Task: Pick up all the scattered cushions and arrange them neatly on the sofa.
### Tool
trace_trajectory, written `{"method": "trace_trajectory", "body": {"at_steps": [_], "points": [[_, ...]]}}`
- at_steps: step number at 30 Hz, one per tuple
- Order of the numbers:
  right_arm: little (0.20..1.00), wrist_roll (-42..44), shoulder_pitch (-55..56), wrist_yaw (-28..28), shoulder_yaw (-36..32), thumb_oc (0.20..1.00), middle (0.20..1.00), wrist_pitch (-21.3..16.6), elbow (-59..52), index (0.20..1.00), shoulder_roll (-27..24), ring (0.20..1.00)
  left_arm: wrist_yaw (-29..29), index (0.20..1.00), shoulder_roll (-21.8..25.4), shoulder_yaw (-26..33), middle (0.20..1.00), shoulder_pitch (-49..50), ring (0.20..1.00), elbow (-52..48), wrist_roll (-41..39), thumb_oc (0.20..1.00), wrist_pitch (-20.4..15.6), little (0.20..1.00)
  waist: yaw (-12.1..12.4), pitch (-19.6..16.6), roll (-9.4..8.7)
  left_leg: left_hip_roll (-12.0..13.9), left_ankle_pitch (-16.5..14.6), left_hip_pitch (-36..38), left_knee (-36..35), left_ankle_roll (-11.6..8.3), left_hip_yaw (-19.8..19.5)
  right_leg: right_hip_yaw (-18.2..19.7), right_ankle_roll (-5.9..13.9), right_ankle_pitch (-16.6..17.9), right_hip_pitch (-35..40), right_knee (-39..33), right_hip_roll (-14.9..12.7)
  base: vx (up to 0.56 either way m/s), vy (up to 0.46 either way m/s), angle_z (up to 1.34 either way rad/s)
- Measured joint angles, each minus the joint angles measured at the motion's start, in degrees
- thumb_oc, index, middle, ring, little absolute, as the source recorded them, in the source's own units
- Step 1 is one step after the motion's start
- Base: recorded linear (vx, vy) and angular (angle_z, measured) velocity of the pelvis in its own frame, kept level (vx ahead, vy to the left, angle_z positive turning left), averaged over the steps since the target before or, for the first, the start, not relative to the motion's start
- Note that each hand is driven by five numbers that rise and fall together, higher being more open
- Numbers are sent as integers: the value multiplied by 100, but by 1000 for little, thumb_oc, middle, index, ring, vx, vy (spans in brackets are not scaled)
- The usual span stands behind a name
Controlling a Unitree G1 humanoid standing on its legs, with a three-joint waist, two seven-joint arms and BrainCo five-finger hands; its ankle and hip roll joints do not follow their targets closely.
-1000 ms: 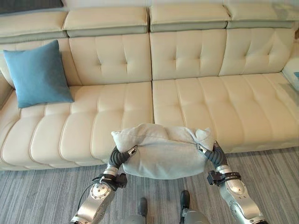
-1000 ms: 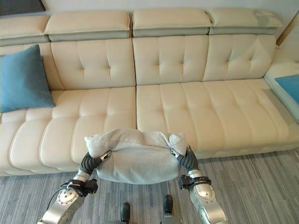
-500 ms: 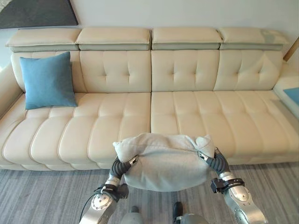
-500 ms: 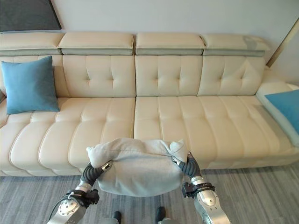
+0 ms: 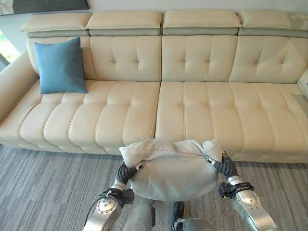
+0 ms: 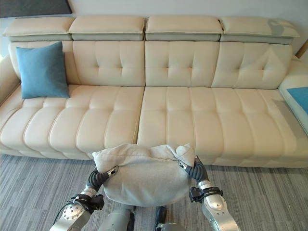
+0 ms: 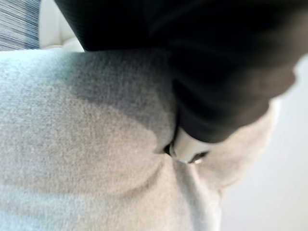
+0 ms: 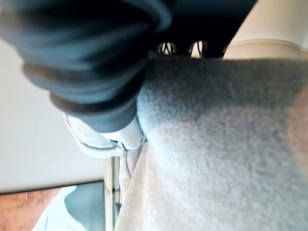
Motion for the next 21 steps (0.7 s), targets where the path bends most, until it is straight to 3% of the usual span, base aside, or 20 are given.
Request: {"method": "trace_trajectory", "body": {"at_steps": [1,2,3,4,5,6,8,10,11,12,13,14,15,17,18,20,21], "points": [[200,1,66,-3,5,200,200,11,-25,200,2,200,10,200,-23,3,200,-71,200,48,2,200,16,200,-172,-40,23,-27,93,102,29,110,-28,-41,-64,88,-4,144,-9,450,248,-3],[200,0,74,-5,28,200,200,73,-33,200,88,200,28,200,43,44,200,-119,200,78,2,200,17,200,-159,-113,-222,-229,-106,61,313,425,154,57,24,-106,-246,526,-279,296,178,-19],[200,-1,98,-2,82,200,200,76,-63,200,74,200,27,200,67,75,200,-95,200,83,3,200,17,200,-114,-179,-297,-287,-166,19,372,523,277,118,85,-156,-331,653,-366,391,246,-54],[200,1,164,28,122,200,200,73,-162,200,-36,200,15,200,44,94,200,-53,200,55,8,200,19,200,-142,-331,-176,-260,42,186,30,720,324,76,370,-259,-391,896,-345,247,159,-33],[200,-11,157,31,116,200,200,90,-166,200,54,200,17,200,139,107,200,-86,200,22,8,200,19,200,-140,-328,-362,-459,19,287,19,772,409,129,562,-388,-491,1153,-559,370,253,-5],[200,-43,178,29,131,200,200,99,-194,200,100,200,29,200,141,151,200,-119,200,68,7,200,42,200,-208,-353,-433,-522,36,366,-11,941,463,162,610,-602,-752,2256,-793,269,211,10],[200,-118,179,35,124,200,200,101,-223,200,108,200,37,200,237,123,200,-112,200,38,8,200,49,200,-243,-388,-516,-727,-17,521,18,1052,472,231,748,-436,-860,3096,-1176,348,252,24],[200,-205,132,33,125,200,200,105,-234,200,146,200,54,200,303,119,200,-116,200,32,8,200,51,200,-258,-361,-493,-819,-32,701,-67,1065,406,428,669,-247,-1055,3647,-1241,179,83,18],[200,-219,151,36,137,200,200,106,-240,200,140,200,64,200,309,120,200,-119,200,33,9,200,53,200,-272,-339,-423,-820,-23,771,-102,1068,289,516,702,-355,-1128,3766,-1182,296,75,24],[200,-218,177,37,175,200,200,110,-240,200,136,200,64,200,328,128,200,-131,200,28,9,200,51,200,-285,-309,-372,-779,-20,867,-118,1078,247,588,742,-500,-1148,3667,-1082,226,40,17],[200,-217,162,41,204,200,200,114,-242,200,135,200,68,200,341,148,200,-130,200,30,10,200,48,200,-254,-290,-338,-738,-34,961,-204,1092,220,533,660,-591,-1186,3386,-1044,296,1,5],[200,-217,110,46,208,200,200,114,-239,200,155,200,69,200,336,161,200,-149,200,29,9,200,37,200,-253,-254,-217,-644,-37,1071,-371,1098,245,316,599,-605,-1172,2645,-958,226,-51,-8],[200,-213,42,46,218,200,200,113,-205,200,152,200,70,200,328,162,200,-204,200,75,9,200,33,200,-257,-183,-141,-594,-39,1151,-394,1083,283,323,665,-497,-1370,1817,-787,408,-108,-8],[200,-206,28,45,221,200,200,113,-170,200,157,200,71,200,306,179,200,-236,200,99,13,200,33,200,-265,-154,-84,-549,-149,1303,-498,948,293,398,756,-74,-1433,724,-568,333,-114,-8],[200,-204,39,45,225,200,200,114,-152,200,164,200,69,200,300,212,200,-238,200,105,21,200,33,200,-265,-163,-141,-589,-158,1422,-602,939,333,560,911,371,-1292,-279,-440,203,-80,0],[200,-206,53,46,185,200,200,112,-78,200,213,200,61,200,250,249,200,-252,200,148,227,200,34,200,-287,-171,-272,-700,-255,1599,-676,863,310,516,909,842,-1199,-1016,-499,403,-171,12],[200,-205,65,44,179,200,200,113,-46,200,217,200,60,200,224,247,200,-240,200,154,236,200,35,200,-301,-182,-314,-737,-301,1672,-696,814,257,462,915,900,-1128,-1104,-562,363,-165,16]]}}
